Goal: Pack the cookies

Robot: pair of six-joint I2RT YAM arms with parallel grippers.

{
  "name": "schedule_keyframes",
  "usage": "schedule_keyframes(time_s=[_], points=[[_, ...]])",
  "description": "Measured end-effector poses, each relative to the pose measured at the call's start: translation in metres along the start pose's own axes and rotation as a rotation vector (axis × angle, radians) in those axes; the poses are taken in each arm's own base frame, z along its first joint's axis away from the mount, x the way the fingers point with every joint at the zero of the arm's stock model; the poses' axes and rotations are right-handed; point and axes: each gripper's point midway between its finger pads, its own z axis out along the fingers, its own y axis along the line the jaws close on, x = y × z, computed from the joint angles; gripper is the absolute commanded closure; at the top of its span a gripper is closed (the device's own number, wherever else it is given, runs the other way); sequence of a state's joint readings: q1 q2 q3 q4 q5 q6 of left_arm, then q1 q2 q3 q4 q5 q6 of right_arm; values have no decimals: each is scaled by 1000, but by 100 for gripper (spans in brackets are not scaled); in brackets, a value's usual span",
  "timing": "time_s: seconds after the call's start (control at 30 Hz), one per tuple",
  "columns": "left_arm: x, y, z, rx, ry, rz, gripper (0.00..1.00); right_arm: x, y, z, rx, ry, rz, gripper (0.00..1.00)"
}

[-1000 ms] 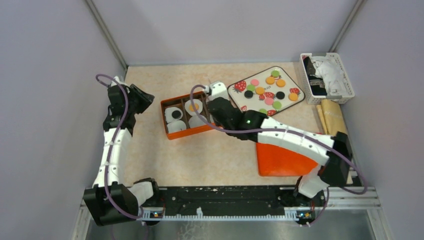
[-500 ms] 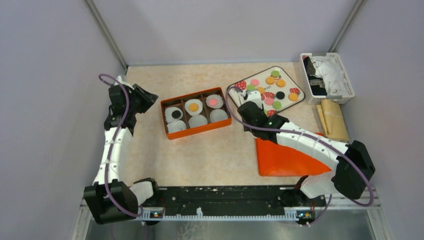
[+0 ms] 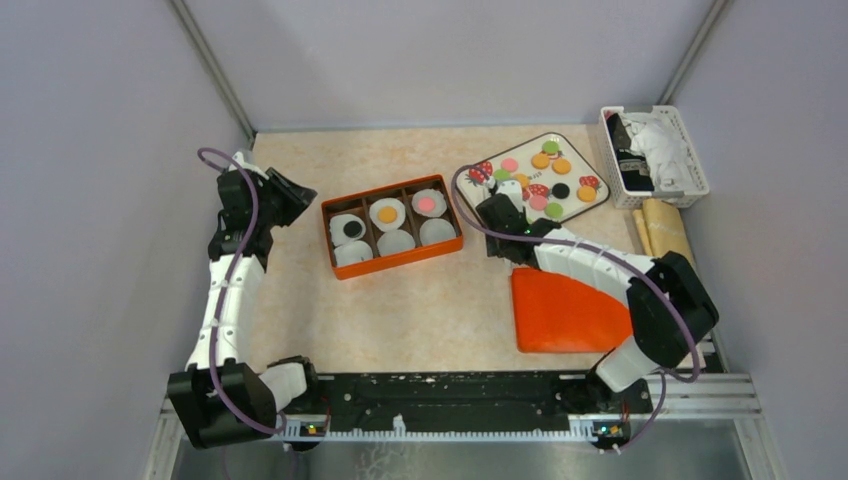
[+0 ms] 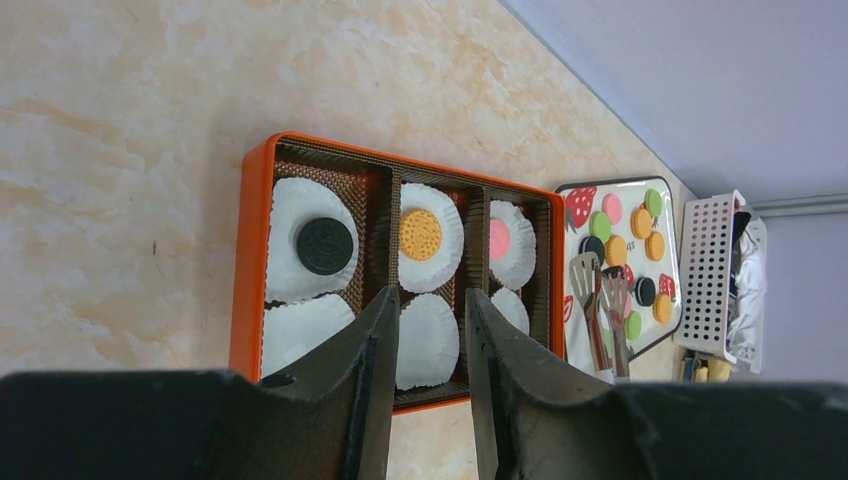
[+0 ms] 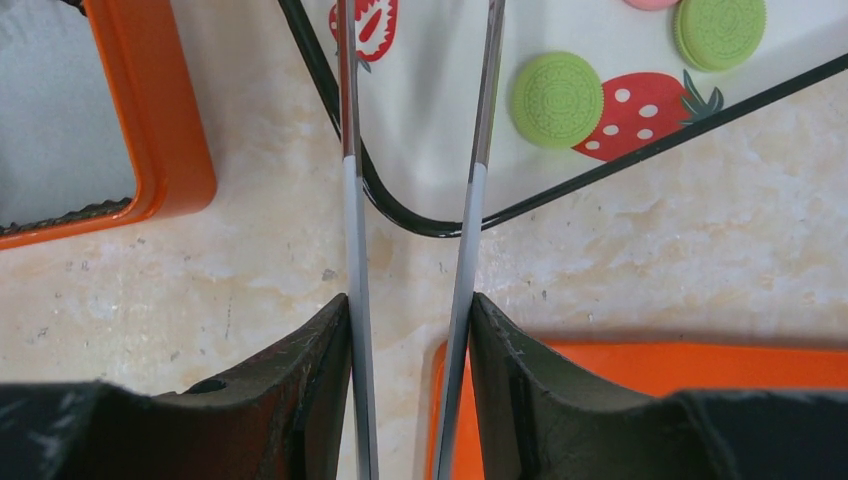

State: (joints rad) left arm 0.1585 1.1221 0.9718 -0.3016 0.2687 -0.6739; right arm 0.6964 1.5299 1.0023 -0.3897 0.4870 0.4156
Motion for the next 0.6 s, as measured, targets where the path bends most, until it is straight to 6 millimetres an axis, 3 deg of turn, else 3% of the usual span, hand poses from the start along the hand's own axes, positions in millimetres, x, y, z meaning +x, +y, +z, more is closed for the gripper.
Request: schedule_keyframes(time_s=[0.17, 0.4, 0.6], points=[[-1, 0, 0, 2, -2, 1, 63, -4, 3, 17, 9, 23, 10, 57], [-1, 0, 0, 1, -2, 2, 63, -28, 10, 28, 10, -2, 38, 60], [0, 0, 0, 1, -2, 7, 63, -34, 10, 30, 10, -11, 46, 84]])
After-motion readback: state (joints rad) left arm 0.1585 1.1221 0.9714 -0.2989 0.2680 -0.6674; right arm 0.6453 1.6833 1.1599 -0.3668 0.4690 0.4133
